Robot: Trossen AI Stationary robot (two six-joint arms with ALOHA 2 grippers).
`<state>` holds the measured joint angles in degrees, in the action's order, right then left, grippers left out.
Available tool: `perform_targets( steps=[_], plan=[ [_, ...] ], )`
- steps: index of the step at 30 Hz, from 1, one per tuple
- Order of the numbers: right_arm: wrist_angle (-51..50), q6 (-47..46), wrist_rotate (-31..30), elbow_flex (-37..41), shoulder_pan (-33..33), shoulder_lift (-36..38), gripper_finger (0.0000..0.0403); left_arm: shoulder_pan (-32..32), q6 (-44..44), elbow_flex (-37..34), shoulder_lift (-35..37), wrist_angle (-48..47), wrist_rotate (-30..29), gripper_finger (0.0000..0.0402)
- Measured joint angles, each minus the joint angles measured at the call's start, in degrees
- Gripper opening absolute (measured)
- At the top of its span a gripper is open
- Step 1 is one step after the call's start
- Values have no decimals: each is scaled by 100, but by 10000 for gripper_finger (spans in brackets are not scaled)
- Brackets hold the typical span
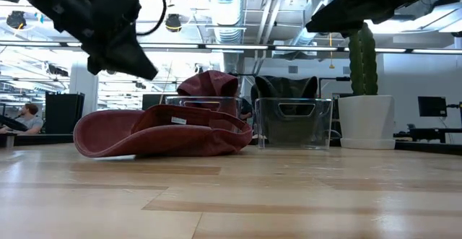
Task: Pick & Place hat
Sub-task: Put the red cap into the left transparent bin
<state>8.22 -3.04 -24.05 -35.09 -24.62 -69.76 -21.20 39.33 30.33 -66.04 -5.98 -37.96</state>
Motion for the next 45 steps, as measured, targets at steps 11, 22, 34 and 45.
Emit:
perform_targets(
  steps=[11,22,34,45],
  plan=[
    [-8,-134,9,0,-15,0,118,375,808,-29,0,-897,333,87],
    [-8,-143,11,0,-11,0,118,375,1113,-214,0,-902,501,87],
    [-8,-143,13,0,-11,0,118,622,1091,-214,0,-919,501,87],
    [-8,-143,15,0,-11,0,118,622,1126,-400,-2,-956,502,87]
  ],
)
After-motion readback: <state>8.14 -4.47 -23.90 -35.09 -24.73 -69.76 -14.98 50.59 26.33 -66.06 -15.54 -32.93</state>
